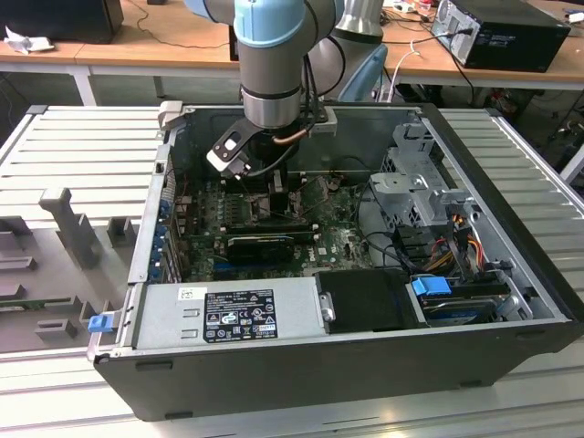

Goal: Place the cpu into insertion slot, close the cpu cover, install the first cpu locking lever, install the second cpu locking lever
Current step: 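Place the cpu into insertion slot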

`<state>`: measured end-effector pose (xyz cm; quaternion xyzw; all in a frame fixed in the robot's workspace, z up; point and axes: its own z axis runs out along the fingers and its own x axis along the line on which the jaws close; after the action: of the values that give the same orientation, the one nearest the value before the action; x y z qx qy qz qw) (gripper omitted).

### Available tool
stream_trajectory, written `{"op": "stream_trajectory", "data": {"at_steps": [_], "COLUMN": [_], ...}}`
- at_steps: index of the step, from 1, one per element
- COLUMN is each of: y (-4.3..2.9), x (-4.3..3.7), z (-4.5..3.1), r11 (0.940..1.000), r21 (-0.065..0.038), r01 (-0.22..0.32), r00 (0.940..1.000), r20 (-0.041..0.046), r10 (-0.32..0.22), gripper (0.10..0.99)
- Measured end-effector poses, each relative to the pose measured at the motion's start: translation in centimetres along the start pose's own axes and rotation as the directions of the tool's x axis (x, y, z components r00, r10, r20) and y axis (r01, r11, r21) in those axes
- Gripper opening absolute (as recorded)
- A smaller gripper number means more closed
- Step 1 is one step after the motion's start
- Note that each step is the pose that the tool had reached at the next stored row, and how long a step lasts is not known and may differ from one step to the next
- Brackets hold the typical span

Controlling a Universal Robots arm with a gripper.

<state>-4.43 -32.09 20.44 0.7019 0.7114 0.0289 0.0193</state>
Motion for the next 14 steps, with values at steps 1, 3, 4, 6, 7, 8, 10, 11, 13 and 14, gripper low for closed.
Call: {"op": "stream_trajectory", "data": {"at_steps": [1,3,4,6,7,8,10,11,13,14], "y": [0.04,0.04,0.04,0.03,0.03,0.03,0.03,0.03,0.03,0.03], "x": [0.00,0.01,0.01,0.01,0.01,0.01,0.01,0.01,0.01,0.01], "z": [0.02,0.10,0.14,0.25,0.25,0.25,0.25,0.26,0.26,0.26], "r11": [1.0000,1.0000,1.0000,1.0000,1.0000,1.0000,1.0000,1.0000,1.0000,1.0000], "r21": [0.001,0.002,0.002,0.004,0.005,0.005,0.005,0.005,0.005,0.005], "r01": [0.000,-0.001,-0.001,-0.001,-0.001,-0.001,-0.001,-0.001,-0.001,-0.001], "r00": [1.0000,1.0000,1.0000,1.0000,1.0000,1.0000,1.0000,1.0000,1.0000,1.0000], "r20": [0.0000,-0.0003,0.0000,0.0001,0.0001,0.0001,0.0000,0.0000,0.0000,0.0000], "r10": [0.000,0.001,0.001,0.001,0.001,0.001,0.001,0.001,0.001,0.001], "gripper": [0.525,0.525,0.525,0.525,0.525,0.525,0.525,0.525,0.525,0.537]}}
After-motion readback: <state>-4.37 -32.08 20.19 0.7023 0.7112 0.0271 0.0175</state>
